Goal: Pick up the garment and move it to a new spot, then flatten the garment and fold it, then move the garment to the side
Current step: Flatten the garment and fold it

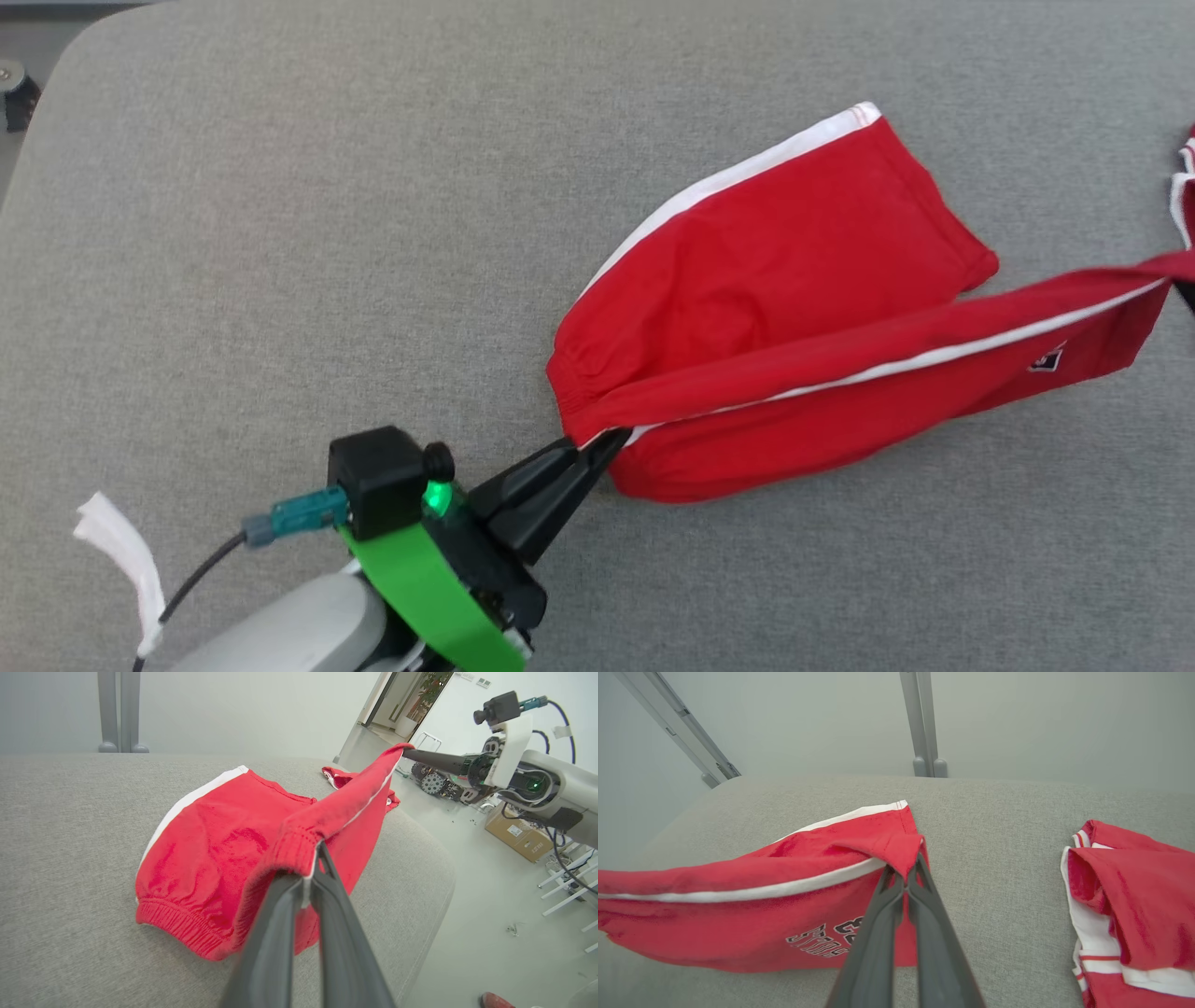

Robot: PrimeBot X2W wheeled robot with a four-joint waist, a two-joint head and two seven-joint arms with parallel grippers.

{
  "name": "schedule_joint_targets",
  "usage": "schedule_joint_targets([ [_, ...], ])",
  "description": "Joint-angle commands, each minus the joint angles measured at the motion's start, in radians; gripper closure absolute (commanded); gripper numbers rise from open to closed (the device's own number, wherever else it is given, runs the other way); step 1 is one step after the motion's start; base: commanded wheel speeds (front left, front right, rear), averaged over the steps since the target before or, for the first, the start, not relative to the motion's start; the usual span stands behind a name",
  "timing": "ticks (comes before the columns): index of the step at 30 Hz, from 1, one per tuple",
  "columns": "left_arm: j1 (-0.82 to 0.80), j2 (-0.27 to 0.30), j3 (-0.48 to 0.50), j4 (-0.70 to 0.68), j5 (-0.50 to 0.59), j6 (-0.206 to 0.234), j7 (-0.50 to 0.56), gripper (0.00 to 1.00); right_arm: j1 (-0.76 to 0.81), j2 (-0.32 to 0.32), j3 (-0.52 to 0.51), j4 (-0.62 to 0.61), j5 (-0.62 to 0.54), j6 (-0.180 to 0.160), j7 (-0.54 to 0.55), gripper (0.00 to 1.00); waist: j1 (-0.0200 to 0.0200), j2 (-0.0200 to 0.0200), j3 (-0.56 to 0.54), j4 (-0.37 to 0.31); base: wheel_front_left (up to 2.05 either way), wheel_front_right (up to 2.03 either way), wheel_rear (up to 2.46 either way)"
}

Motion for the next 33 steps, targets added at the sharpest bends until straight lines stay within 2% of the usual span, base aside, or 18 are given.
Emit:
schedule_joint_targets([
  [1,-0.06,-0.014,-0.01,-0.003,-0.052,-0.003,0.004,1.0,-0.06,-0.013,0.0,0.017,0.02,-0.001,0.037,1.0,0.0001,0.0,0.077,0.063,0.0,0.0,0.0],
  [7,-0.236,-0.021,-0.09,0.034,-0.233,-0.004,0.014,1.0,-0.276,-0.076,0.065,0.094,0.055,-0.001,0.25,1.0,0.0001,0.0,0.14,0.108,0.0,0.0,0.0],
  [15,-0.373,-0.026,-0.2,0.139,-0.331,-0.004,0.001,1.0,-0.544,-0.07,0.174,0.218,0.035,-0.001,0.464,1.0,0.0001,0.0,0.177,0.151,0.0,0.0,0.0],
  [22,-0.444,-0.043,-0.248,0.188,-0.387,-0.004,-0.02,1.0,-0.704,-0.044,0.233,0.322,-0.007,-0.001,0.538,1.0,0.0001,0.0,0.208,0.195,0.0,0.0,0.0],
  [32,-0.48,-0.081,-0.279,0.268,-0.368,-0.003,-0.042,1.0,-0.804,-0.012,0.298,0.395,-0.045,-0.001,0.545,1.0,0.0001,0.0,0.233,0.213,0.0,0.0,0.0],
  [33,-0.48,-0.084,-0.279,0.274,-0.371,-0.003,-0.045,0.79,-0.809,-0.008,0.302,0.4,-0.045,-0.001,0.539,0.71,0.0001,0.0,0.232,0.212,0.0,0.0,0.0],
])
